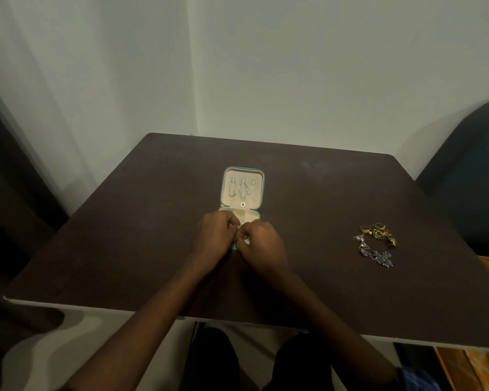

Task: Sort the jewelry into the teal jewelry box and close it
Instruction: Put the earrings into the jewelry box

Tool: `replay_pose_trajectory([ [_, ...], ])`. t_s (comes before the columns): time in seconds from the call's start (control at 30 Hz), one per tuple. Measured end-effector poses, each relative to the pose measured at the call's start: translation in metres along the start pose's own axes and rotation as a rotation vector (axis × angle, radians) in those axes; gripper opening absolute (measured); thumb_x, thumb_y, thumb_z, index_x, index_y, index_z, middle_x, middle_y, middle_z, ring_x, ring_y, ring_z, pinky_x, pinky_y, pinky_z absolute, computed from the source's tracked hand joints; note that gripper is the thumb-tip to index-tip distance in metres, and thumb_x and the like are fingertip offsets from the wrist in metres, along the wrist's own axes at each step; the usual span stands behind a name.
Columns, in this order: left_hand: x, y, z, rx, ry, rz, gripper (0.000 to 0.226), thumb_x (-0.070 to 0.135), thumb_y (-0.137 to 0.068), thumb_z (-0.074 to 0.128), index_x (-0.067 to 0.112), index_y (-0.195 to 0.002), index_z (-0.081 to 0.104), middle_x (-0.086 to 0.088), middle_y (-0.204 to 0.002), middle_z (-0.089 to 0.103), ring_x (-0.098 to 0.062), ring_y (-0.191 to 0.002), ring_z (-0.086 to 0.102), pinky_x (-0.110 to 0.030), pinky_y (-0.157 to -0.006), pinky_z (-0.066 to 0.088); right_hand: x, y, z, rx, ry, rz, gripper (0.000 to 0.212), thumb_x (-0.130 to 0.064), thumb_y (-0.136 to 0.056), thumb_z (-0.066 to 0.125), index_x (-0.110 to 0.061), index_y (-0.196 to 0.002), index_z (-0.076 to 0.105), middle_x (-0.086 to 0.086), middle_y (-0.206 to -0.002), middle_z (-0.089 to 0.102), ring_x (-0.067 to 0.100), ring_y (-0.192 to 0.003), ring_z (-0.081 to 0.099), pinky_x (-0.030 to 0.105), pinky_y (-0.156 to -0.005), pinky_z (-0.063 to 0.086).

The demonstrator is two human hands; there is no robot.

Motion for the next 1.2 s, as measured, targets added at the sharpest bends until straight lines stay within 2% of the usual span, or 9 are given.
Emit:
replay_pose_trajectory([
  [0.17, 0.002, 0.0, 0.0, 0.042, 0.006, 0.038, 0.01, 0.015, -0.084, 0.062, 0.017, -0.089, 0.071, -0.002, -0.094, 0.068, -0.015, -0.084, 0.06, -0.029, -0.074, 0.05, 0.004, 0.002, -0.004, -0.007, 0.001, -0.026, 0.019, -0.025, -0.091, 0.053, -0.013, -0.092, 0.069, 0.004, -0.098, 0.064, 0.019, -0.092, 0.051, 0.028, -0.07, 0.039],
  [0.3, 0.022, 0.01, -0.007, 0.201, 0.048, 0.15, 0.013, 0.014, -0.086, 0.061, 0.008, -0.094, 0.07, -0.008, -0.094, 0.065, -0.019, -0.085, 0.059, -0.023, -0.072, 0.042, 0.014, 0.008, -0.023, 0.035, 0.024, -0.029, 0.017, -0.026, -0.089, 0.056, -0.015, -0.094, 0.068, 0.003, -0.1, 0.063, 0.015, -0.091, 0.05, 0.025, -0.07, 0.036],
  [0.4, 0.047, 0.016, -0.01, 0.287, 0.092, 0.253, 0.01, 0.012, -0.085, 0.063, 0.008, -0.091, 0.07, -0.008, -0.089, 0.066, -0.02, -0.085, 0.059, -0.025, -0.073, 0.042, 0.035, 0.017, -0.048, 0.056, 0.058, -0.01, 0.014, -0.028, -0.09, 0.057, -0.017, -0.09, 0.066, 0.0, -0.094, 0.062, 0.01, -0.084, 0.046, 0.023, -0.072, 0.03],
  [0.47, 0.065, 0.019, -0.003, 0.3, 0.112, 0.314, 0.009, 0.015, -0.086, 0.063, 0.011, -0.089, 0.07, -0.004, -0.087, 0.067, -0.018, -0.085, 0.059, -0.031, -0.075, 0.045, 0.058, 0.026, -0.065, 0.09, 0.079, 0.043, 0.014, -0.031, -0.088, 0.059, -0.018, -0.087, 0.065, 0.0, -0.092, 0.061, 0.014, -0.085, 0.049, 0.026, -0.072, 0.032],
  [0.67, 0.11, 0.025, 0.044, 0.163, 0.122, 0.424, 0.013, 0.018, -0.087, 0.061, 0.014, -0.097, 0.069, -0.003, -0.093, 0.064, -0.016, -0.088, 0.057, -0.031, -0.079, 0.047, 0.134, 0.058, -0.112, 0.155, 0.115, 0.233, 0.014, -0.028, -0.085, 0.063, -0.015, -0.082, 0.066, 0.002, -0.084, 0.063, 0.019, -0.083, 0.055, 0.033, -0.068, 0.043],
  [0.83, 0.135, 0.026, 0.081, 0.02, 0.111, 0.427, 0.016, 0.019, -0.089, 0.059, 0.015, -0.1, 0.069, -0.003, -0.096, 0.064, -0.019, -0.091, 0.057, -0.027, -0.081, 0.038, 0.171, 0.077, -0.142, 0.263, 0.155, 0.338, 0.012, -0.025, -0.084, 0.065, -0.014, -0.078, 0.064, 0.002, -0.084, 0.064, 0.017, -0.078, 0.054, 0.025, -0.063, 0.031],
  [0.97, 0.148, 0.022, 0.104, -0.029, 0.086, 0.422, 0.015, 0.02, -0.087, 0.06, 0.016, -0.098, 0.07, -0.003, -0.092, 0.065, -0.02, -0.089, 0.057, -0.024, -0.075, 0.035, 0.194, 0.077, -0.143, 0.248, 0.279, 0.413, 0.024, -0.037, -0.083, 0.064, -0.013, -0.08, 0.064, 0.006, -0.091, 0.064, 0.026, -0.084, 0.054, 0.029, -0.064, 0.034],
  [1.1, 0.154, 0.018, 0.119, -0.068, 0.071, 0.407, 0.022, 0.029, -0.083, 0.054, 0.018, -0.093, 0.071, -0.004, -0.088, 0.066, -0.024, -0.085, 0.059, -0.033, -0.078, 0.044, 0.197, 0.065, -0.138, 0.244, 0.312, 0.426, 0.03, -0.046, -0.081, 0.062, -0.017, -0.081, 0.067, 0.006, -0.094, 0.065, 0.029, -0.088, 0.056, 0.033, -0.07, 0.041],
  [1.2, 0.156, 0.016, 0.126, -0.086, 0.041, 0.409, 0.019, 0.027, -0.083, 0.057, 0.019, -0.094, 0.07, -0.003, -0.088, 0.066, -0.024, -0.085, 0.059, -0.033, -0.077, 0.044, 0.196, 0.058, -0.133, 0.21, 0.313, 0.432, 0.025, -0.041, -0.084, 0.059, -0.017, -0.08, 0.067, 0.005, -0.1, 0.064, 0.028, -0.095, 0.055, 0.035, -0.075, 0.043],
])
Point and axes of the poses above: each hand's wrist, its own y-axis away from the middle knuckle, its own z-axis out of the palm, x = y × z, the point moved 4 cm from there along -y, towards the middle knuckle
